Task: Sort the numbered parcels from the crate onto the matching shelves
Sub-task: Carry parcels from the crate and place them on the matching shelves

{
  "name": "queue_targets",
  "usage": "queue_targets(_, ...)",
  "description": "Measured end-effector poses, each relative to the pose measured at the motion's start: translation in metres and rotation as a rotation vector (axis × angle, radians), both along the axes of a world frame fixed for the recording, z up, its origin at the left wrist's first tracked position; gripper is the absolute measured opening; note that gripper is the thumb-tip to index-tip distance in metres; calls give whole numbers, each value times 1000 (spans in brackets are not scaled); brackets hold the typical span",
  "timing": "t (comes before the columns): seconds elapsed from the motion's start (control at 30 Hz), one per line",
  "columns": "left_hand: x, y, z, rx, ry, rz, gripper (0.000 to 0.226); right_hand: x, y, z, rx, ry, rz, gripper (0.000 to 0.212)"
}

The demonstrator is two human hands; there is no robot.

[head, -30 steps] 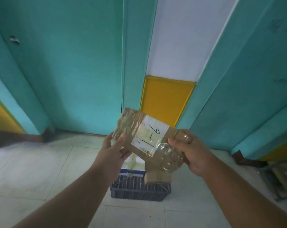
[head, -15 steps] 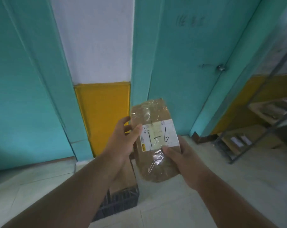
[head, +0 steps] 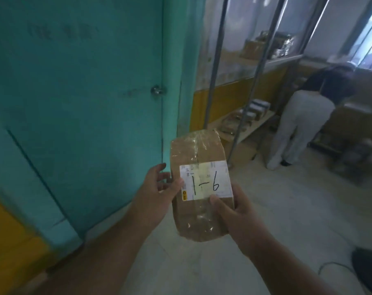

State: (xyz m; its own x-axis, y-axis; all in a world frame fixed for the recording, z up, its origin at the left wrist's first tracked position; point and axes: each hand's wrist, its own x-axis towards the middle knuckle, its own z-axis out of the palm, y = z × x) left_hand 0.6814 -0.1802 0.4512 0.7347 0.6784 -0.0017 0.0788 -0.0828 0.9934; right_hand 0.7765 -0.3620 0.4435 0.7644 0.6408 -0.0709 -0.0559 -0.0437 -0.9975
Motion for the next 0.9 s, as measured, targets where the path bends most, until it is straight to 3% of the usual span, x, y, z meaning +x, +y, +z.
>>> queue_targets(0.23,192,-14,22,111,-30,-241,55,149,-27,16,84,-8,-268,38)
queue_targets(0.5,407,-79,71,75,-118,-518,39,316,-99,47,102,-147,-470,44)
queue_targets(0.7,568,-145,70,155,-156,-532,34,472,-165,43,130,-237,-538,45)
queue_targets(0.9,721,-195,105,210,-169,-456,54,628,-217,76,86,-290,-489,43)
